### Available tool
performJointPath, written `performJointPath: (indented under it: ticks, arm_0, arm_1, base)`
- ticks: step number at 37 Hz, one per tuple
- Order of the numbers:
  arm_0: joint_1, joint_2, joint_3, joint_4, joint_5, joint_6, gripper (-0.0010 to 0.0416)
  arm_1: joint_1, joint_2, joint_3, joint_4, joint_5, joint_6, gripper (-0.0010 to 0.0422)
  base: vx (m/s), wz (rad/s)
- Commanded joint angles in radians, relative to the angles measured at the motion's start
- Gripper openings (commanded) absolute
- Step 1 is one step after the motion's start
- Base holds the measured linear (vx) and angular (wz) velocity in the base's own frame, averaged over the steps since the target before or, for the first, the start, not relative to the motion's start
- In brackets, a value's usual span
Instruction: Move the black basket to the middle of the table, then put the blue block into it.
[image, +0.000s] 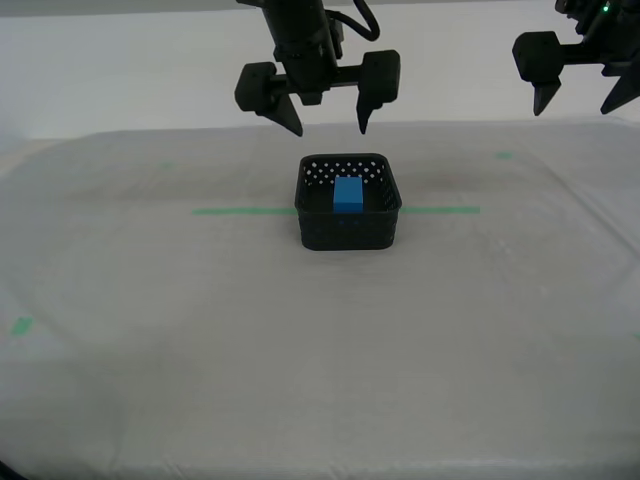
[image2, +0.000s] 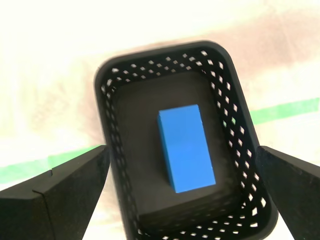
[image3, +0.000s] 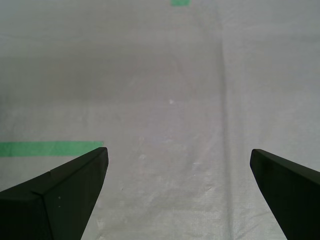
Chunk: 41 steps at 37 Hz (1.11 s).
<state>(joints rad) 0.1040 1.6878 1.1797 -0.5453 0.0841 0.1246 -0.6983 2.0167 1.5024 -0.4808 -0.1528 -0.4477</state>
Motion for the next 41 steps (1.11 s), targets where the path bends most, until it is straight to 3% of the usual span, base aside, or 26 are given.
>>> performJointPath:
  ticks: [1, 16, 23, 41]
  arm_0:
    - [0.000, 0.000, 0.000, 0.000, 0.003, -0.001, 0.0399]
    - [0.000, 0.000, 0.000, 0.000, 0.003, -0.001, 0.0399]
    - [0.000, 0.000, 0.000, 0.000, 0.003, -0.001, 0.0398]
    - [0.000, 0.000, 0.000, 0.000, 0.003, -0.001, 0.0399]
  arm_1:
    - [0.015, -0.020, -0.010, -0.007, 0.001, 0.007, 0.0401]
    - [0.142, -0.209, -0.226, 0.039, 0.000, 0.019, 0.0401]
    - [0.203, -0.272, -0.288, 0.007, -0.032, 0.033, 0.0401]
    - [0.354, -0.354, -0.310, -0.085, -0.035, 0.139, 0.0401]
  base:
    - [0.000, 0.000]
    - [0.000, 0.000]
    - [0.000, 0.000]
    - [0.000, 0.000]
